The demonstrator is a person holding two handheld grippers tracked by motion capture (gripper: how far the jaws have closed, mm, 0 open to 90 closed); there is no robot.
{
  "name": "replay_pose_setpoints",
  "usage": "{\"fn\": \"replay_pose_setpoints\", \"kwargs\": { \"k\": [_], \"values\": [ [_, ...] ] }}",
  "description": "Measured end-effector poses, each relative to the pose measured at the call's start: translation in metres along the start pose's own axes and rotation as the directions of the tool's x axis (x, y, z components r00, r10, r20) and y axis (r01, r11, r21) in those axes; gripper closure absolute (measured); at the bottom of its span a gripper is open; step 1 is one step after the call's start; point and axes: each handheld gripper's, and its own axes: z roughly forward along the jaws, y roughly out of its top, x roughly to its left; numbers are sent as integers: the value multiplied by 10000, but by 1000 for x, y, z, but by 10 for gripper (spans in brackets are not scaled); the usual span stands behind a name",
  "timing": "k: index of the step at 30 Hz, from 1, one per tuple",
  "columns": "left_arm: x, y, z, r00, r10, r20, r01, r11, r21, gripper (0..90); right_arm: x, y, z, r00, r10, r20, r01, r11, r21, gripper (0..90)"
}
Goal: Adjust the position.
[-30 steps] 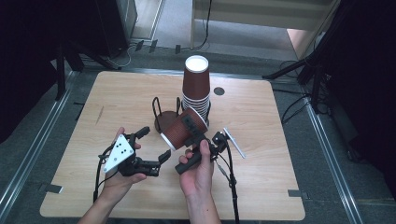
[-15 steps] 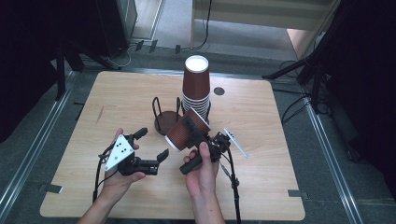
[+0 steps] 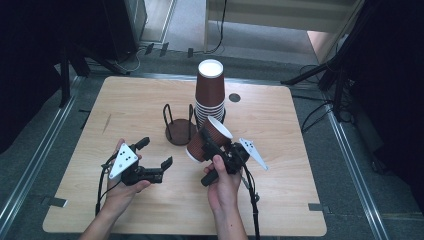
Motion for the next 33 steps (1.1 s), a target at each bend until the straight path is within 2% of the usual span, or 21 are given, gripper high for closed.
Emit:
{"fn": "replay_pose_setpoints", "kwargs": {
  "k": [3, 10, 16, 21, 28, 33],
  "values": [
    [4, -3, 0, 9999, -27, -125, 28, 10000, 69, 0, -2, 1, -1, 9992, -382, 78, 383, 9993, -29, 101],
    [14, -10, 0, 9990, -191, -405, 202, 9994, 284, 0, -8, 4, -4, 9955, -900, 296, 907, 9956, -222, 101],
    [22, -13, -1, 9977, -295, -616, 318, 9988, 371, 0, -11, 6, -6, 9868, -1527, 537, 1549, 9872, -385, 101],
    [28, -16, -2, 9961, -372, -796, 406, 9983, 413, 0, -13, 9, -7, 9718, -2206, 829, 2252, 9730, -509, 101],
    [38, -19, -5, 9931, -426, -1090, 480, 9977, 475, 0, -19, 14, -8, 9405, -3172, 1219, 3254, 9440, -543, 101],
    [44, -21, -7, 9907, -513, -1257, 586, 9968, 549, 0, -23, 20, -9, 9294, -3408, 1418, 3512, 9346, -557, 101]
  ]
}}
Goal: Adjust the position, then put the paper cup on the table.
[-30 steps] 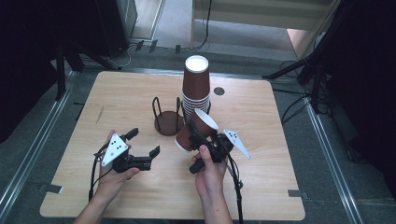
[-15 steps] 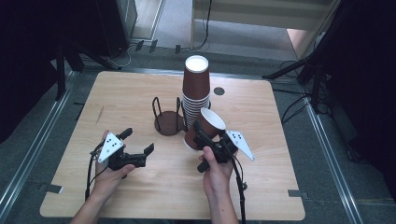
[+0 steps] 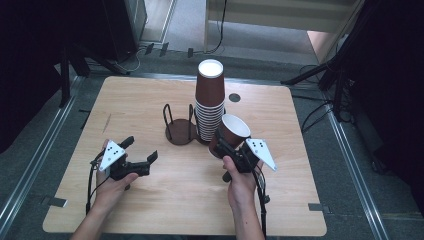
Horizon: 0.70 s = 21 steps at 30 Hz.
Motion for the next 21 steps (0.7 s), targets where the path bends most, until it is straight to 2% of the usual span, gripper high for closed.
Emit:
{"fn": "replay_pose_setpoints", "kwargs": {
  "k": [9, 12, 16, 21],
  "values": [
    [16, 0, -5, 9989, -334, -342, 330, 9994, -113, 0, -9, 3, 2, 9973, -664, 326, 667, 9977, -89, 101],
    [23, -1, -8, 9977, -461, -494, 454, 9989, -148, 0, -13, 5, 3, 9969, -661, 422, 664, 9978, -61, 101],
    [29, -2, -10, 9963, -298, -801, 294, 9996, -53, 0, -18, 7, 4, 9959, -729, 534, 736, 9972, -109, 101],
    [37, -4, -13, 9941, -319, -1038, 325, 9995, 39, 0, -24, 9, 4, 9947, -764, 682, 775, 9969, -132, 101]
  ]
}}
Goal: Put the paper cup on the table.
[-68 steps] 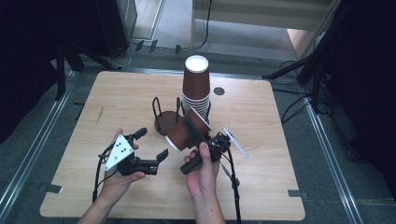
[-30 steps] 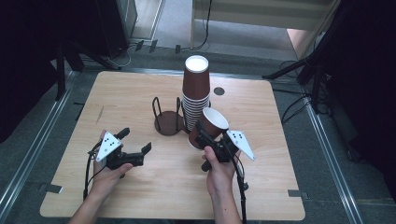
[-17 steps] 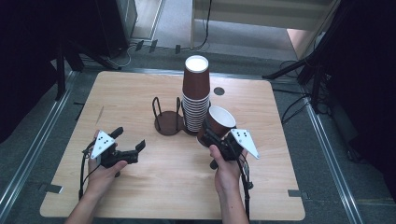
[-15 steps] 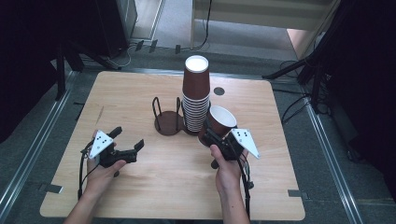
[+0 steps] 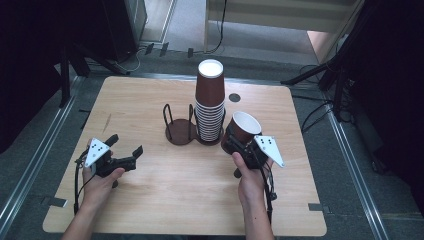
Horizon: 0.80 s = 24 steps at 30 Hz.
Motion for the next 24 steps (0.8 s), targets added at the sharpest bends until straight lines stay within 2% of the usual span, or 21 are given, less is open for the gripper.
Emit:
{"fn": "replay_pose_setpoints", "kwargs": {
  "k": [5, 9, 13, 16, 20, 24],
  "values": [
    [4, -3, -1, 9998, 100, -148, -99, 9999, 74, 0, -7, 1, 2, 9996, -251, 160, 251, 9997, -24, 101],
    [8, -5, -1, 9997, -40, -245, 42, 10000, 66, 0, -14, 2, 4, 9989, -382, 269, 383, 9992, -58, 101],
    [13, -7, -1, 9992, -11, -397, 17, 9999, 154, 0, -21, 3, 7, 9981, -454, 415, 458, 9989, -101, 101],
    [14, -10, -1, 9988, -77, -494, 84, 9999, 144, 0, -28, 2, 10, 9960, -694, 560, 700, 9975, -89, 101],
    [16, -12, -1, 9978, 37, -658, -24, 9998, 190, 0, -35, 1, 15, 9928, -1004, 649, 1009, 9949, -41, 101],
    [19, -13, -2, 9965, 117, -832, -95, 9996, 257, 0, -42, -1, 19, 9920, -1085, 648, 1088, 9941, -23, 101]
  ]
}}
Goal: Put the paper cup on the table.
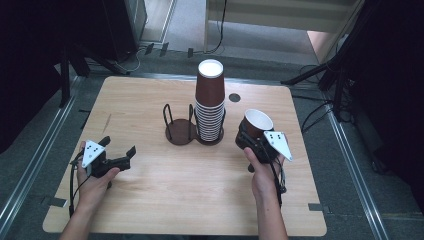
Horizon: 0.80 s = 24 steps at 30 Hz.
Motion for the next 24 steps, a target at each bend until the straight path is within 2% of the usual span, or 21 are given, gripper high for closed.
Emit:
{"fn": "replay_pose_setpoints", "kwargs": {
  "k": [6, 12, 17, 19, 22, 24],
  "values": [
    [3, -1, -1, 9999, -37, -161, 38, 9999, 115, 0, -6, -6, 7, 9993, -374, 68, 375, 9991, -201, 101],
    [1, -1, -1, 9996, 225, -166, -223, 9996, 160, 0, -11, -9, 12, 9982, -577, 152, 584, 9970, -503, 104],
    [1, -1, -1, 9998, 32, -174, -25, 9993, 377, 0, -17, -13, 18, 9936, -1058, 384, 1071, 9937, -327, 104],
    [0, 0, -1, 9992, 44, -388, -23, 9986, 532, 0, -20, -15, 21, 9917, -1211, 440, 1223, 9921, -267, 104],
    [-2, 0, -1, 9983, 185, -558, -149, 9978, 646, 0, -25, -18, 25, 9919, -1145, 552, 1157, 9931, -198, 104],
    [-3, -1, -1, 9981, 239, -567, -200, 9975, 676, 0, -28, -20, 27, 9941, -907, 593, 916, 9957, -125, 104]
  ]
}}
